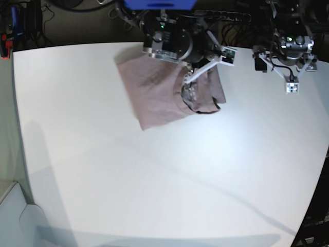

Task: Layout the t-shirt on the table in an organized manner, then fold the t-shirt properly
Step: 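Lower the folded end onto the stack and press it with the right gripper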

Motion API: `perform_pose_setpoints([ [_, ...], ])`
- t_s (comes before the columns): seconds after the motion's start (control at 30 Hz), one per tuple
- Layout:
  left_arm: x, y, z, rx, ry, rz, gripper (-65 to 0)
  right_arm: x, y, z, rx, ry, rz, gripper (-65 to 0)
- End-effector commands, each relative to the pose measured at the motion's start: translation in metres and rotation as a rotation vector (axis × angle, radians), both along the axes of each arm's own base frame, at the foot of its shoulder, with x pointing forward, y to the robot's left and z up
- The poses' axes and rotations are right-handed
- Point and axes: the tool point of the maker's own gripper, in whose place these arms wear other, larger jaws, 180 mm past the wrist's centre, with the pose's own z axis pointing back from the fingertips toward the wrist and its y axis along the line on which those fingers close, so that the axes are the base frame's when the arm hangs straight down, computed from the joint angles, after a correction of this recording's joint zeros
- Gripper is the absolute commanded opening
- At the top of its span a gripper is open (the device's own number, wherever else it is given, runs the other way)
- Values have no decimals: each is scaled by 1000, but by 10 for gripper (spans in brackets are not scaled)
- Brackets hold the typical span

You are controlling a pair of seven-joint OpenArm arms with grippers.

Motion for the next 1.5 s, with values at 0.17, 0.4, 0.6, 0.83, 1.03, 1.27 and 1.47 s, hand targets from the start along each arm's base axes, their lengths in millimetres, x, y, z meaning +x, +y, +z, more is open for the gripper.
perform_pose_setpoints([
  [0.17,2,9,8,34,-14,-8,-17,4,5,14,50,-18,-11,-627],
  [0.4,-4,32,16,111,15,-46,-17,56,-32,45,86,-123,-176,-627],
  [0.6,-8,50,24,172,40,-75,-17,102,-70,53,66,-177,-318,-626],
  [0.83,-6,41,22,147,26,-70,-17,116,-99,23,13,-105,-413,-466],
  [1.03,4,26,17,94,-7,-50,-17,99,-99,-16,-38,7,-403,-368],
  [1.27,27,-4,14,-30,-87,-18,-17,56,-63,-27,1,62,-284,-368],
  [1.47,29,-8,14,-38,-89,-30,-17,38,-56,-33,-14,80,-229,-367],
])
